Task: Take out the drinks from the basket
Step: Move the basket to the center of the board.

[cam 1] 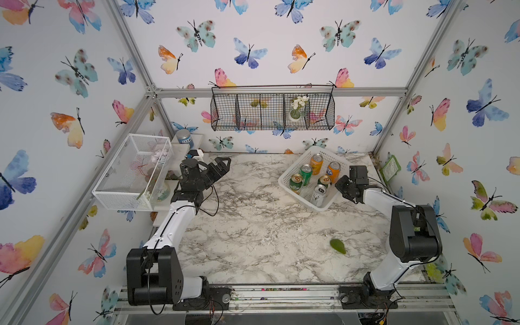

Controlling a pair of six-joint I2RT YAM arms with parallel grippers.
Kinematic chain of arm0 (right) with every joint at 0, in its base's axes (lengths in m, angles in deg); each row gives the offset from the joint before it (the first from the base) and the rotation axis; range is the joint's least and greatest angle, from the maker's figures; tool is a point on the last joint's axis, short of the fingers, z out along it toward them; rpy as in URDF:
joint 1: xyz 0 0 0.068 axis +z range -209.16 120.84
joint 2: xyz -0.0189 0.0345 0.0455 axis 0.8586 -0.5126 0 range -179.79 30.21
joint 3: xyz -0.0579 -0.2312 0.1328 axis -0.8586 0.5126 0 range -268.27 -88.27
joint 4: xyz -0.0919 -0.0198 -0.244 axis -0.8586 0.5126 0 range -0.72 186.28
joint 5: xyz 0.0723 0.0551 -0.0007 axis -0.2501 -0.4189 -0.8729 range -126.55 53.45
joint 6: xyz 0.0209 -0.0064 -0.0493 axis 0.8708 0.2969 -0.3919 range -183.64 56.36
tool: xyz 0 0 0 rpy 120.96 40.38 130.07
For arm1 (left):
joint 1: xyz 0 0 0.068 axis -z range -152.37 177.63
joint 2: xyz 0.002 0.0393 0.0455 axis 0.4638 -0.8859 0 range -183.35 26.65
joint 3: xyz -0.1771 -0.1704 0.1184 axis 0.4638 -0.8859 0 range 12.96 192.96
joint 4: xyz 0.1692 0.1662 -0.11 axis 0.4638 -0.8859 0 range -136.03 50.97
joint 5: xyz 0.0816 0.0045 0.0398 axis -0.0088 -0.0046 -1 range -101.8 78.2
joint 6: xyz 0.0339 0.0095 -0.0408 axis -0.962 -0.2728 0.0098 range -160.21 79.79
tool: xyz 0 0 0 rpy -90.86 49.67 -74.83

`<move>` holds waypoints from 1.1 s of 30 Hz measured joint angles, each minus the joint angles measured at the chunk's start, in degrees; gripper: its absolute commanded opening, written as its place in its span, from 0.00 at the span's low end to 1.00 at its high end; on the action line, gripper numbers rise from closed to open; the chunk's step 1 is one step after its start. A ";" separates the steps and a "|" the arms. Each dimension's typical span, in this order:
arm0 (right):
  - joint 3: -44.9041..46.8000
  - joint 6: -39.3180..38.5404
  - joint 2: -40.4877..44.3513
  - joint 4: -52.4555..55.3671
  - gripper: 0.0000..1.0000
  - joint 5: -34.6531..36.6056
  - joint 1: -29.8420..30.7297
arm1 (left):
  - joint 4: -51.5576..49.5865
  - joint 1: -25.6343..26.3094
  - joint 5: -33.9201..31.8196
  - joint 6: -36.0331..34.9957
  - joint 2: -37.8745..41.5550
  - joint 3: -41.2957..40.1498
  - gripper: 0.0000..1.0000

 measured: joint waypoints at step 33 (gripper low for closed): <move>-4.22 -19.06 -2.99 4.26 0.02 -13.79 17.49 | -8.98 6.47 4.37 -6.88 3.98 -1.03 0.99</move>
